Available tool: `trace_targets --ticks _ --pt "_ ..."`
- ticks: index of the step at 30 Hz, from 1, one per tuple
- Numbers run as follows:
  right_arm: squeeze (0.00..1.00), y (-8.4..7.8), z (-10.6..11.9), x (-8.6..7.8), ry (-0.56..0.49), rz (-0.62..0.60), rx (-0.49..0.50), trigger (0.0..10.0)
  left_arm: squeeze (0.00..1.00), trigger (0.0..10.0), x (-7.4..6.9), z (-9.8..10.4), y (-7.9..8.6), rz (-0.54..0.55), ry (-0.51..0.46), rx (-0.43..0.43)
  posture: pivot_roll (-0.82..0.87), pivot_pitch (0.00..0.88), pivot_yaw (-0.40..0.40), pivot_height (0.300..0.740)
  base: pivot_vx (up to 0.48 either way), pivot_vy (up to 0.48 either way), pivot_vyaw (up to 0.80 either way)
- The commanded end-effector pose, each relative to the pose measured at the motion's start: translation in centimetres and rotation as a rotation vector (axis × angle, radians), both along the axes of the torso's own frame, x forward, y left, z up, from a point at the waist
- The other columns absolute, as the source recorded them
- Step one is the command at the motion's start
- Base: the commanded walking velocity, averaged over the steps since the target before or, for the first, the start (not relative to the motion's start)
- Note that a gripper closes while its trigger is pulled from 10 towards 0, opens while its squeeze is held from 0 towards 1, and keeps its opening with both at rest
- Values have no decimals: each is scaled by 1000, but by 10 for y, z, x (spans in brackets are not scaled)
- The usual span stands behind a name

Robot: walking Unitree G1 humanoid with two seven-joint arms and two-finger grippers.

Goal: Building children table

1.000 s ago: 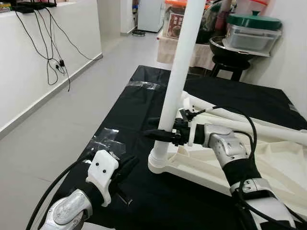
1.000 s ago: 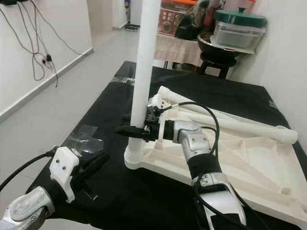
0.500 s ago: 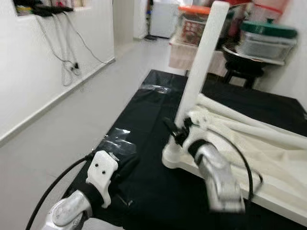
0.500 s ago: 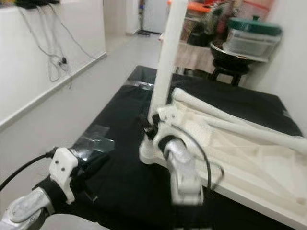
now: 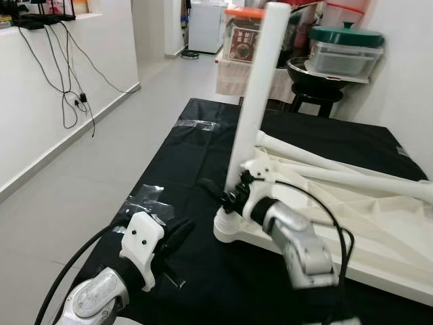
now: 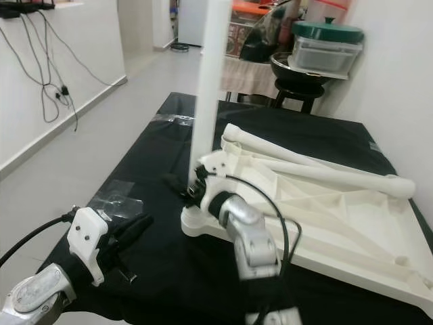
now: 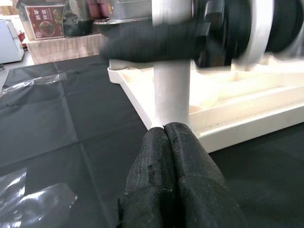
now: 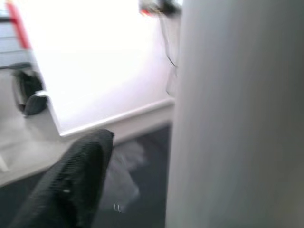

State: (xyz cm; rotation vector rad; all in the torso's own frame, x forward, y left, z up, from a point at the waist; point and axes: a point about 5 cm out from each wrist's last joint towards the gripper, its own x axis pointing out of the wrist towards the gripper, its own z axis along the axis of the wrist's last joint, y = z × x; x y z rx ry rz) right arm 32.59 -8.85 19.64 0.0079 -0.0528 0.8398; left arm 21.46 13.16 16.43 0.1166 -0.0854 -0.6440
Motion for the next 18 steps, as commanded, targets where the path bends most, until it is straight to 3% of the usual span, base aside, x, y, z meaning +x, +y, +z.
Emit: trace_targets --ticks 1,2,3,5,8,10,11,12,18 --pt "0 -2 8 1 -60 210 -26 10000 0 10000 2 -2 -1 -3 0 0 9 17 -98 740 0 0 0" --pt "0 -2 8 1 -60 210 -26 10000 0 10000 2 -2 -1 -3 0 0 9 17 -98 740 0 0 0" --pt "0 -5 12 3 -85 294 -54 10000 0 10000 2 -2 -1 -5 0 0 11 16 -99 740 0 0 0" --pt "0 -14 12 12 -29 434 -77 10000 0 10000 3 -3 -1 -3 -2 -1 20 9 -104 740 0 0 0" --pt "0 -23 10 20 30 518 -88 10000 0 10000 4 -4 -1 4 -5 -2 26 7 -107 740 0 0 0" --pt "0 -24 10 23 38 503 -78 9961 0 10000 4 -4 -1 6 -6 -3 28 5 -108 740 0 0 0" --pt "0 -26 10 26 50 487 -66 4588 0 10000 3 -4 -1 8 -6 -4 28 5 -108 740 0 0 0" --pt "0 -28 9 26 57 494 -56 0 0 10000 3 -4 -1 8 -6 -5 34 8 -109 740 0 0 0" --pt "0 -35 8 25 57 500 -37 0 0 10000 3 -4 0 7 -6 -9 23 15 -100 740 0 0 0"
